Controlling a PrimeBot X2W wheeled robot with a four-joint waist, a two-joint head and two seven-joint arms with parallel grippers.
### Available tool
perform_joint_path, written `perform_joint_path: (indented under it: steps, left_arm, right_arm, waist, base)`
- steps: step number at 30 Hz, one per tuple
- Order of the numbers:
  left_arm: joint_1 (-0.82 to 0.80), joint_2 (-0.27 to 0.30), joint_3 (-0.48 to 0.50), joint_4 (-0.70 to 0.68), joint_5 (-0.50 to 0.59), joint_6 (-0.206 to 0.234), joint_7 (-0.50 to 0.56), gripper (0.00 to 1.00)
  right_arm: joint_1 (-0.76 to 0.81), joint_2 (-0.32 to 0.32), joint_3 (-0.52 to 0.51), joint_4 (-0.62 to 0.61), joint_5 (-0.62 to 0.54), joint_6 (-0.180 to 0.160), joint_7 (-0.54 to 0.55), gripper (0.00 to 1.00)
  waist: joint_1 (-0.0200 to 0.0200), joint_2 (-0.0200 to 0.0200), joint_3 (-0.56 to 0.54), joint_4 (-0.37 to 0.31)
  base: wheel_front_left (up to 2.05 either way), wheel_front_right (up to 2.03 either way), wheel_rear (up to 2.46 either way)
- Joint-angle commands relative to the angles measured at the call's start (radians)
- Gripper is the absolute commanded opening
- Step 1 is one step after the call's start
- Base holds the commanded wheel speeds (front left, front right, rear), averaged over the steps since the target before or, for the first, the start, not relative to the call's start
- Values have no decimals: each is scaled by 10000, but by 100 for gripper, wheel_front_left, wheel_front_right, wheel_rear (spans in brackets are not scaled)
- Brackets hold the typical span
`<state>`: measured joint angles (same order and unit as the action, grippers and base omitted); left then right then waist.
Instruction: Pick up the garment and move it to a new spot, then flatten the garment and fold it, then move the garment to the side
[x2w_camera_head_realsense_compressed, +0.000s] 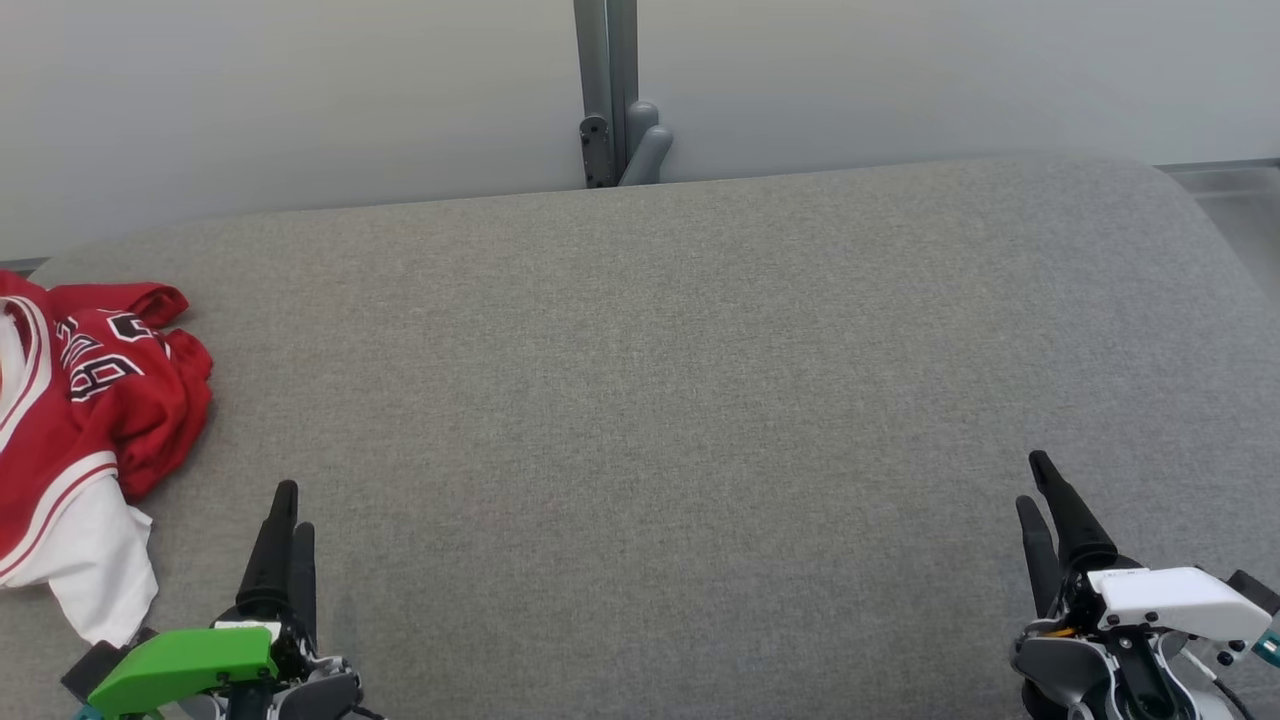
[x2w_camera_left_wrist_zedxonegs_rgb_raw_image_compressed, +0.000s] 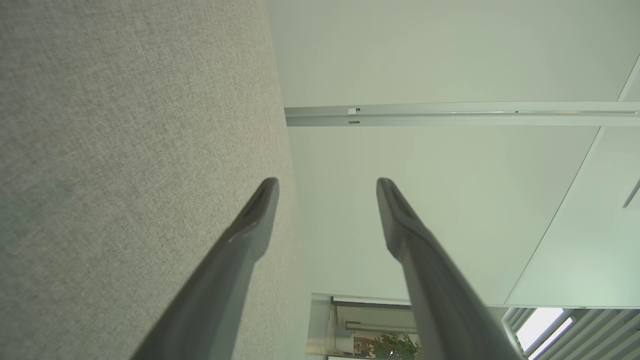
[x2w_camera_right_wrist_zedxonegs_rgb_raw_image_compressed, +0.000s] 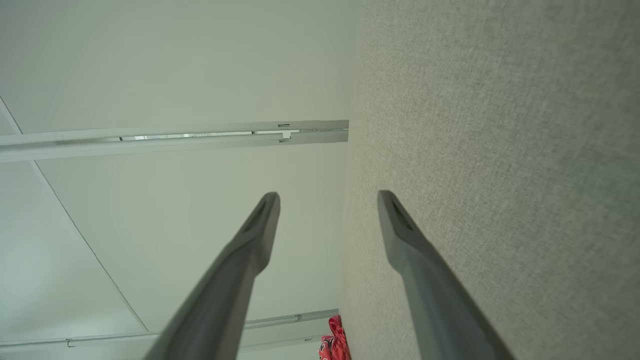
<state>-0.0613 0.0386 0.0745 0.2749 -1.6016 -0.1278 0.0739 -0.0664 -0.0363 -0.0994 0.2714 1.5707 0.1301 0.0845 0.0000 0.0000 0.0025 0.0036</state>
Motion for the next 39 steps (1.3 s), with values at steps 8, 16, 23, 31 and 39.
perform_joint_path:
  steps: [8, 16, 23, 31, 39]
  left_arm:
    - [-166, 270, -382, -53, 1351, -14, -486, 100]
    - [-210, 293, -466, -147, 3549, -17, -821, 100]
    - [-178, 313, -488, -243, 5476, 23, -1091, 100]
    - [-26, 513, -708, -215, 7319, 292, -1380, 100]
    - [100, 707, -978, -63, 8445, 314, -1640, 100]
  right_arm:
    - [-59, -67, 145, -546, -2171, 3, -457, 100]
    - [70, -101, 350, -1073, -5121, 3, -810, 100]
    - [150, -108, 468, -1284, -6967, 4, -1093, 100]
    - [177, -128, 637, -1210, -8517, 4, -1391, 100]
    - [228, -131, 566, -1000, -9599, 5, -1668, 100]
  waist:
    - [0, 0, -18, 75]
    - [0, 0, -45, 156]
    - [0, 0, -69, 182]
    - [0, 0, -101, 178]
    - [0, 0, -142, 234]
  base:
    - [0, 0, 0]
    - [0, 0, 0]
    - [0, 0, 0]
    - [0, 0, 0]
    - [0, 0, 0]
